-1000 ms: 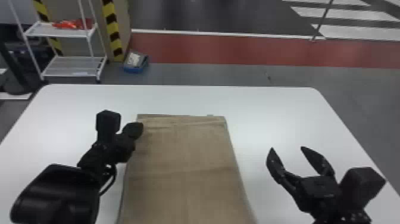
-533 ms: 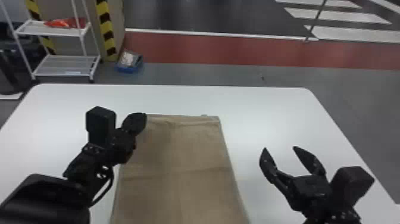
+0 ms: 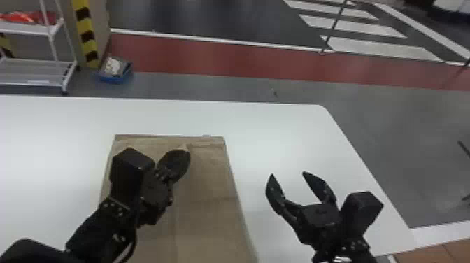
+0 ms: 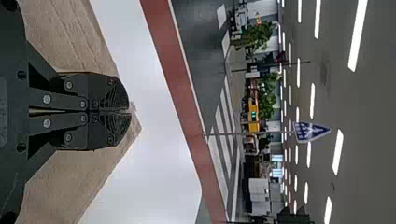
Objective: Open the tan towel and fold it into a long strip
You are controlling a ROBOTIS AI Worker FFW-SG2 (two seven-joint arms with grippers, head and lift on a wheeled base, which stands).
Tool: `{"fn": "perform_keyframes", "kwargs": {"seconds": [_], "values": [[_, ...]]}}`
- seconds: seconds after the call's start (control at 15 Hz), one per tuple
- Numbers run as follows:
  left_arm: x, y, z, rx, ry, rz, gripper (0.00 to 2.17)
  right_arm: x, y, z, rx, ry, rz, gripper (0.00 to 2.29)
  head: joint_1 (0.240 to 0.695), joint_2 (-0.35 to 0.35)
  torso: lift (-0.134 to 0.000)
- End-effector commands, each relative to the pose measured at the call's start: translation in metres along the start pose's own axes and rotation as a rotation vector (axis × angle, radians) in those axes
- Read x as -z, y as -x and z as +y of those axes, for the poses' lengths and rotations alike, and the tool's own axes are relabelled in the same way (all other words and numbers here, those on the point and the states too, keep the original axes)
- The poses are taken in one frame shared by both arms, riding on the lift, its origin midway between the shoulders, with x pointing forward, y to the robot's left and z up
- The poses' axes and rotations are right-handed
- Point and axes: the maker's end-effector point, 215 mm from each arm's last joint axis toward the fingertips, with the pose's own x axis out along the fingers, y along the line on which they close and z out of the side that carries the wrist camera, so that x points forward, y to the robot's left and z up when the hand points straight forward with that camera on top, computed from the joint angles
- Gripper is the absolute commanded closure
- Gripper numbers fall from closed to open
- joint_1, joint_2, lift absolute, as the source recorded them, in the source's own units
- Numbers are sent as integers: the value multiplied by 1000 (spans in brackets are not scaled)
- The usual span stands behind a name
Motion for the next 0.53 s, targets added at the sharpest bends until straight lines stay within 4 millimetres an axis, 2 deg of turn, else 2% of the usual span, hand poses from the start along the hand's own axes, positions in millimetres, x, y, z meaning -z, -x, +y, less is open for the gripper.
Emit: {"fn": "perform_keyframes", "kwargs": {"seconds": [0.0, 0.2, 0.47], "values": [[-1, -1, -42, 67, -10, -1, 1703, -1, -1, 0, -4, 6, 0, 167, 695, -289, -125], [-6, -4, -76, 116, -38, -8, 1700, -2, 0, -1, -8, 12, -3, 167, 695, -350, -125], [-7, -7, -95, 150, -48, -11, 1693, -8, 6, -16, 13, 22, -10, 174, 695, -350, -125]]}}
